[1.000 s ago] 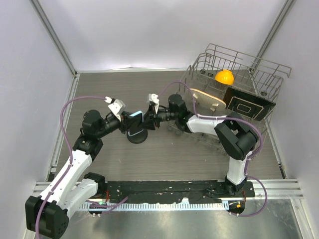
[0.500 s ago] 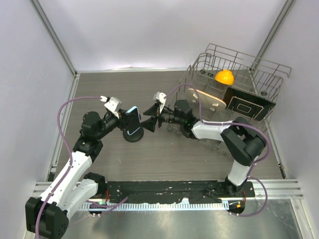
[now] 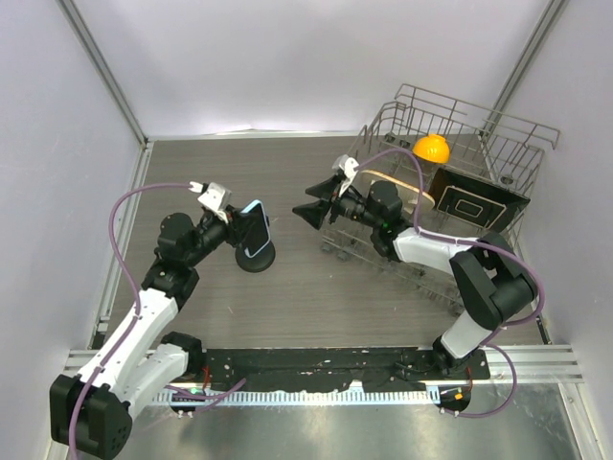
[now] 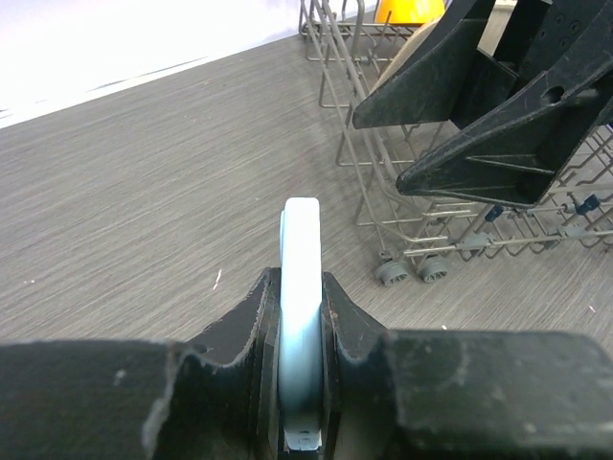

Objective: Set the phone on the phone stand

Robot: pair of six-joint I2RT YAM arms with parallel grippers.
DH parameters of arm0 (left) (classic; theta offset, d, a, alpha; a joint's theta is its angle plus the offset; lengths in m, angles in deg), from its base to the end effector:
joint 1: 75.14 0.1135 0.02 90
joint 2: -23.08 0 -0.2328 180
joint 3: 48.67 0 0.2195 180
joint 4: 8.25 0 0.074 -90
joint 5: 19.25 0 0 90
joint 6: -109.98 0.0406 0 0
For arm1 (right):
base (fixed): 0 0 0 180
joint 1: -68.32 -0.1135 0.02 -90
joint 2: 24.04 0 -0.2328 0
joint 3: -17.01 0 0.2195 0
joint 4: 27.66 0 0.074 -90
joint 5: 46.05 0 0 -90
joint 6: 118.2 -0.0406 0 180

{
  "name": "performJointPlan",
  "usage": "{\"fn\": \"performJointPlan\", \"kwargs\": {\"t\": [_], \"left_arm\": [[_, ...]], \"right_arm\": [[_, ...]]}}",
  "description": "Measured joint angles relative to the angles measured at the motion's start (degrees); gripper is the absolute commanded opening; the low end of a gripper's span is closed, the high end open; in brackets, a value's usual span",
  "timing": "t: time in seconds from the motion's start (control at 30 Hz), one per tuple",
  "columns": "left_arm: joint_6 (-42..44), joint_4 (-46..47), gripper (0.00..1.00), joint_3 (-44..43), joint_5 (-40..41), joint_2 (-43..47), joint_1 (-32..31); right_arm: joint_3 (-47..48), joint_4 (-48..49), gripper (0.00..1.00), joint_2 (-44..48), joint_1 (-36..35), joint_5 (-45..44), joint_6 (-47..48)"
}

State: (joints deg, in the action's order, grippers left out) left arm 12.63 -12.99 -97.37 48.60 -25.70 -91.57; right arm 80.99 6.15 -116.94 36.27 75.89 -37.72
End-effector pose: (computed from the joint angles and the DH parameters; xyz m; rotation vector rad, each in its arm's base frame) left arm 0.1849 -0.0705 0.2789 0.4294 1.6319 -0.6327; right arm 0.2700 0.1944 0.2491 -0.7565 1.3887 0.9875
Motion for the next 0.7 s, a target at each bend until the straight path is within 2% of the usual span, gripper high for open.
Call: {"fn": "performJointPlan", "kwargs": {"t": [0.2, 0.27, 0.3, 0.37, 0.47, 0.57, 0.7], "left_arm": [[0.13, 0.98, 0.00, -0.74, -6.78, -2.08, 0.22], [0.44, 0.59, 0.04, -1.40, -9.20, -2.91, 0.33], [0.52, 0.13, 0.19, -1.68, -9.94, -3.04, 0.33], [0.52, -0.57, 0.41, -1.86, -10.49, -2.95, 0.33], [-0.17, -1.07, 0.85, -1.86, -9.66, -1.62, 0.33], [-0.22, -1.55, 0.97, -1.90, -8.70, 0.48, 0.33], [-0.61, -2.60, 1.00, -1.97, -6.80, 5.18, 0.31]], "right_arm": [[0.94, 1.20, 0.75, -1.53, -0.02, 8.13, -2.60], [2.16, 1.84, 0.75, -2.60, -0.11, 11.91, -3.87], [2.80, 1.92, 0.75, -2.97, -0.20, 13.16, -4.24], [4.98, 0.87, 0.75, -3.72, -0.61, 16.06, -4.33], [7.76, -1.86, 0.75, -3.89, -1.64, 18.23, -3.17], [9.84, -4.79, 0.77, -3.89, -3.21, 18.80, -1.36], [13.70, -11.02, 0.77, -4.81, -5.44, 16.68, 2.10]]}}
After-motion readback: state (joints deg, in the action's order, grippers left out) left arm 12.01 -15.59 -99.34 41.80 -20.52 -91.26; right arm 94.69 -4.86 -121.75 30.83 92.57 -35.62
